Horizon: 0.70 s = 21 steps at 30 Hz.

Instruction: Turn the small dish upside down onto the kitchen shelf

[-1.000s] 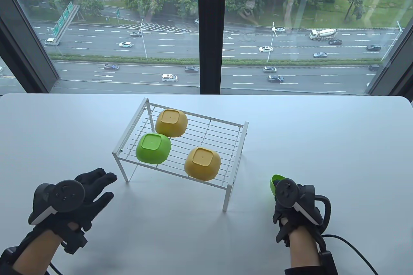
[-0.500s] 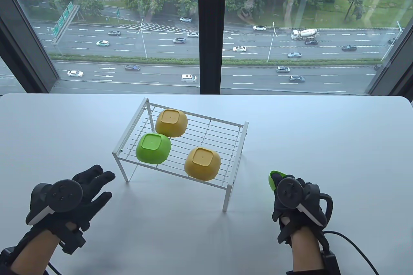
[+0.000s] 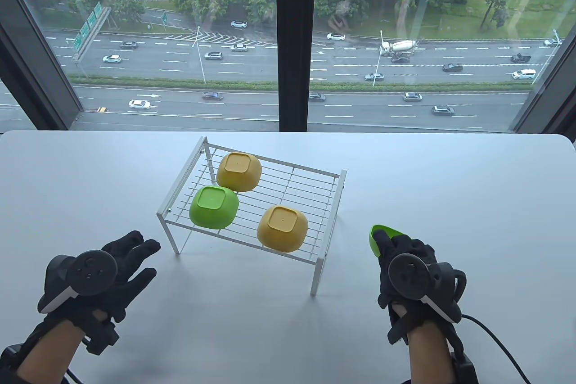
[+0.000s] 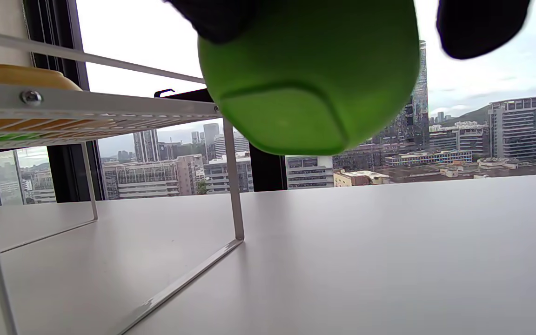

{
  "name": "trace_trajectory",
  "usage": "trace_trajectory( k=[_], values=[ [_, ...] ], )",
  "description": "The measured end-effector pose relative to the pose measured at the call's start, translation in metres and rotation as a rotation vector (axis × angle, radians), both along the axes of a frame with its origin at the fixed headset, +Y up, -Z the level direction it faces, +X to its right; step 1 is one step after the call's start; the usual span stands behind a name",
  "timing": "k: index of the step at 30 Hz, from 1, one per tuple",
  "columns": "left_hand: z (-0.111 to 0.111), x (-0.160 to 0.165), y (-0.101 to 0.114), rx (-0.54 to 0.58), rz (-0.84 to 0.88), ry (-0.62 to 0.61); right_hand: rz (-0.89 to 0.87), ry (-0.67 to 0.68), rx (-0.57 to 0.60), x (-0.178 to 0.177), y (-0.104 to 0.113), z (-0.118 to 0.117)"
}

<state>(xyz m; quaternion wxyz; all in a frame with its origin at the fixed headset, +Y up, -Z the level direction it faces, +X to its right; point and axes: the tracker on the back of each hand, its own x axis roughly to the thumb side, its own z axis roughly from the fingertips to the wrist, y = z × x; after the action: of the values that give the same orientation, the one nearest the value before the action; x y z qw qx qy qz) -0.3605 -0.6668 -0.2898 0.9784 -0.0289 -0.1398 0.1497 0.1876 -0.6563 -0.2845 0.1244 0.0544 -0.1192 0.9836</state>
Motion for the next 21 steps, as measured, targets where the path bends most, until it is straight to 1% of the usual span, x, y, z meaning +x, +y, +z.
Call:
trace_trajectory(
  k=[6, 14, 21],
  values=[
    [0.000, 0.001, 0.002, 0.008, 0.004, -0.011, 0.006, 0.033, 0.041, -0.008, 0.004, 0.001],
    [-0.004, 0.001, 0.000, 0.002, -0.013, -0.007, -0.018, 0.044, 0.040, -0.012, 0.007, 0.000],
    [-0.003, 0.001, 0.000, 0.004, -0.014, 0.004, -0.041, 0.051, 0.093, -0.014, 0.014, 0.004]
  ],
)
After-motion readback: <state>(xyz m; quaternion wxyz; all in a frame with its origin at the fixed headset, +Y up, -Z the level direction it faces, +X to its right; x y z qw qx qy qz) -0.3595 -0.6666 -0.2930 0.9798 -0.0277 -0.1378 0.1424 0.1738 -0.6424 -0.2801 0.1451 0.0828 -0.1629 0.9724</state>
